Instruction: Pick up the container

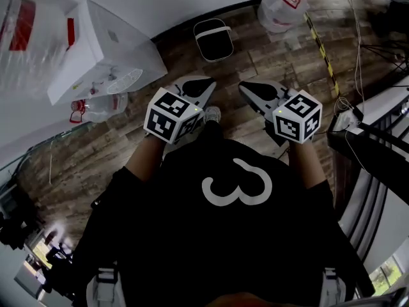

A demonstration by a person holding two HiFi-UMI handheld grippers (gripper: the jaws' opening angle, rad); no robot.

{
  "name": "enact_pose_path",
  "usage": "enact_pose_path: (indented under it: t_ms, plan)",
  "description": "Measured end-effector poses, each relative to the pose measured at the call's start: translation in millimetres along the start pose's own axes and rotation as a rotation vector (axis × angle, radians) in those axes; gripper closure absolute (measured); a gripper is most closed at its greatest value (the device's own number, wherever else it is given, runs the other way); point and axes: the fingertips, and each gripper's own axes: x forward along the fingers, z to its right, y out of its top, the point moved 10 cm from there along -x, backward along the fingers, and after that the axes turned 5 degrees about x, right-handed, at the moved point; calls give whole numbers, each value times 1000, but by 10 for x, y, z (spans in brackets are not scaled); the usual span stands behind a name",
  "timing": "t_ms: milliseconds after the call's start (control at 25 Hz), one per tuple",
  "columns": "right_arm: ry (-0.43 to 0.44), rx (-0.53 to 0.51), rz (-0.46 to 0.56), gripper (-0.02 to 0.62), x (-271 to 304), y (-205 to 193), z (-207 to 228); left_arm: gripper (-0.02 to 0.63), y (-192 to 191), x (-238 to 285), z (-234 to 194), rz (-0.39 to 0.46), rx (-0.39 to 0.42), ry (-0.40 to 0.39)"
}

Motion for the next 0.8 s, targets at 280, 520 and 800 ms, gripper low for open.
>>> enact_pose_path:
  t_ms: [280,520,800]
  plan:
    - [-12,0,-41,569,474,371,504,588,116,380,-688,-37,-20,-15]
    - [-7,-40,-109,569,760,374,931,588,-12,777,-959,-69,-71,2]
    - [22,-96,-227,569,1144,312,1744,588,-194,1353,-1373,-128,-120,96]
